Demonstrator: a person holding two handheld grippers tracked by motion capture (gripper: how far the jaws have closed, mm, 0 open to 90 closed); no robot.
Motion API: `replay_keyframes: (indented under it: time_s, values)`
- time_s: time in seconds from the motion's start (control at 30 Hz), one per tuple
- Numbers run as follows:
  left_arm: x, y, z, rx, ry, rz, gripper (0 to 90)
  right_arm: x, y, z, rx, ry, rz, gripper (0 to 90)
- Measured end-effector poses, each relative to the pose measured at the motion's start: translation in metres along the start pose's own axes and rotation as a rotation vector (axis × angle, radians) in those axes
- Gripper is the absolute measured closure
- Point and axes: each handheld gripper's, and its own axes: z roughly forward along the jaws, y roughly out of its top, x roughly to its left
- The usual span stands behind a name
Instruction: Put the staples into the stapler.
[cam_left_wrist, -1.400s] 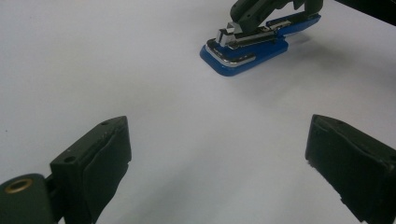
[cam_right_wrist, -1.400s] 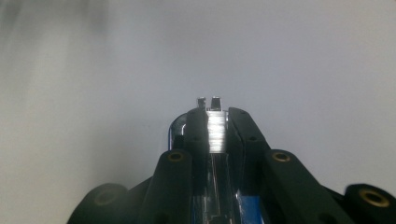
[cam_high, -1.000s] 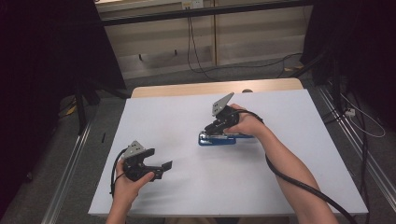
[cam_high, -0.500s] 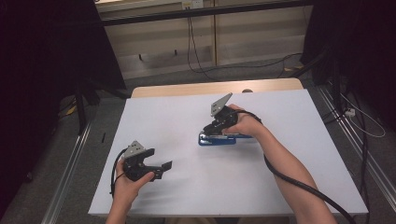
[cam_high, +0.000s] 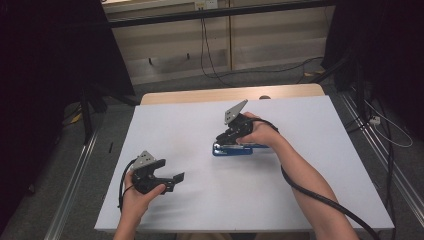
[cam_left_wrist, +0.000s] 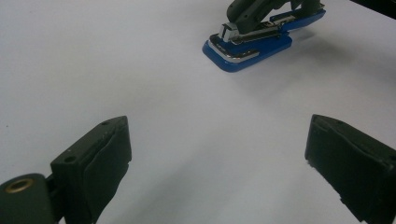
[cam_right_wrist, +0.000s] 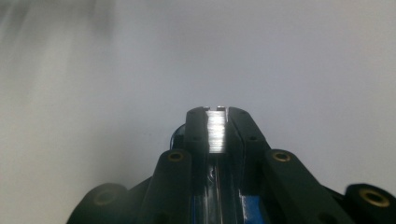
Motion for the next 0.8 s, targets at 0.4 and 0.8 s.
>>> replay_keyframes:
  time_s: [0.4,0.8]
  values:
    - [0.0,0.001,0.0,-0.002,-0.003,-0.004,7.2,0.002,-0.001,-0.008,-0.055,-0.049,0.041,58.5]
    - [-0.003,0.006,0.007,0.001,-0.016,0.009,7.2,0.019,-0.019,-0.042,-0.099,-0.149,0.103,37.7]
